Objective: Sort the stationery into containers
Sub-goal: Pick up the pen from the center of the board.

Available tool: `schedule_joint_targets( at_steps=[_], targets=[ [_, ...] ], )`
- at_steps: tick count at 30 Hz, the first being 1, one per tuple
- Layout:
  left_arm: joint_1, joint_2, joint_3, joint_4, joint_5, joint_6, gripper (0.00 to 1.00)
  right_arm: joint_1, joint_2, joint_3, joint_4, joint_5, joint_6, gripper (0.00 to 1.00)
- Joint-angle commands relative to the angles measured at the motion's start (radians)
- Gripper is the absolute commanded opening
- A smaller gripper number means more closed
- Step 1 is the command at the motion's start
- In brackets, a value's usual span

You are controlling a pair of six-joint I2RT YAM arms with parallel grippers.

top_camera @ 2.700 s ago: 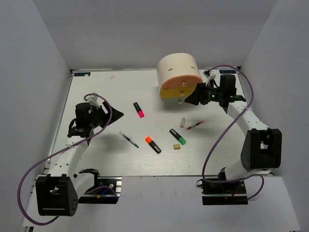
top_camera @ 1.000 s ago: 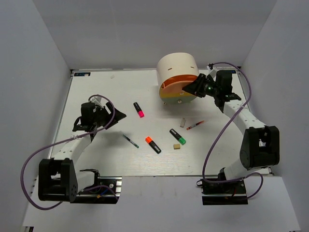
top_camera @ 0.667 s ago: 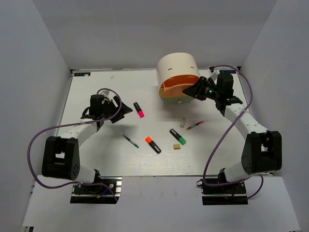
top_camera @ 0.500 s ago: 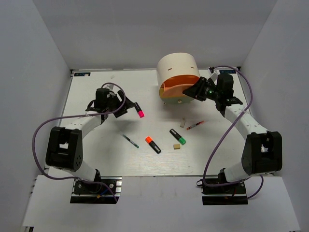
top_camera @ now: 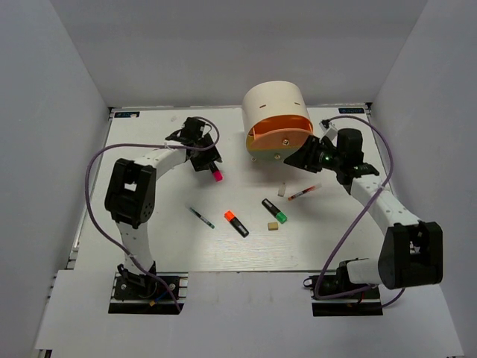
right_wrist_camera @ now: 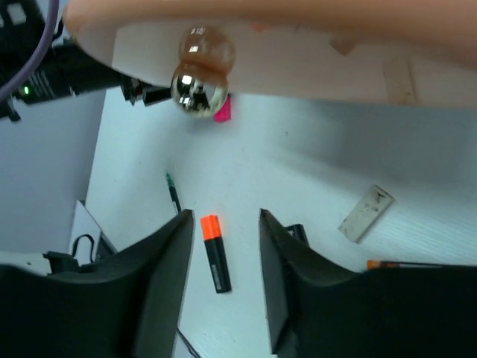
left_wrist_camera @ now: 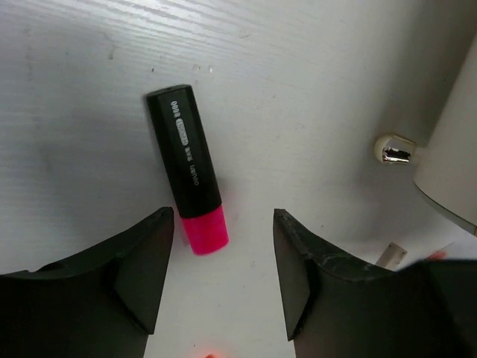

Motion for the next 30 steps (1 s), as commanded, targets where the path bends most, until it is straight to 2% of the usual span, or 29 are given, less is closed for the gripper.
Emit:
schedule_joint_targets(
  at_steps=[1, 9, 21, 24, 28, 30],
  targets=[
    [-0.029, 0.032, 0.133, -0.167, -0.108, 0.017, 0.65, -0.011, -0.08, -0.036, -0.033, 0.01, -0.08, 0.44],
    [-0.067, 0.204, 0.353, -0.362, -0.197, 0.048, 0.63, -0.038, -0.146, -0.102, -0.036, 0.018, -0.106, 0.44],
    [-0.067, 0.227, 0.333, -0.382, -0.217, 0.057, 0.63, -0.074, -0.172, -0.133, -0.019, 0.01, -0.098, 0.45],
    [-0.067, 0.251, 0.333, -0.382, -0.207, 0.057, 0.57, -0.081, -0.179, -0.138, -0.019, 0.006, -0.098, 0.46],
    [-0.076, 0.261, 0.333, -0.391, -0.198, 0.057, 0.41, -0.088, -0.189, -0.141, -0.019, 0.001, -0.098, 0.48],
    [-0.076, 0.226, 0.321, -0.368, -0.188, 0.066, 0.36, -0.089, -0.197, -0.141, -0.024, -0.002, -0.118, 0.49]
  ],
)
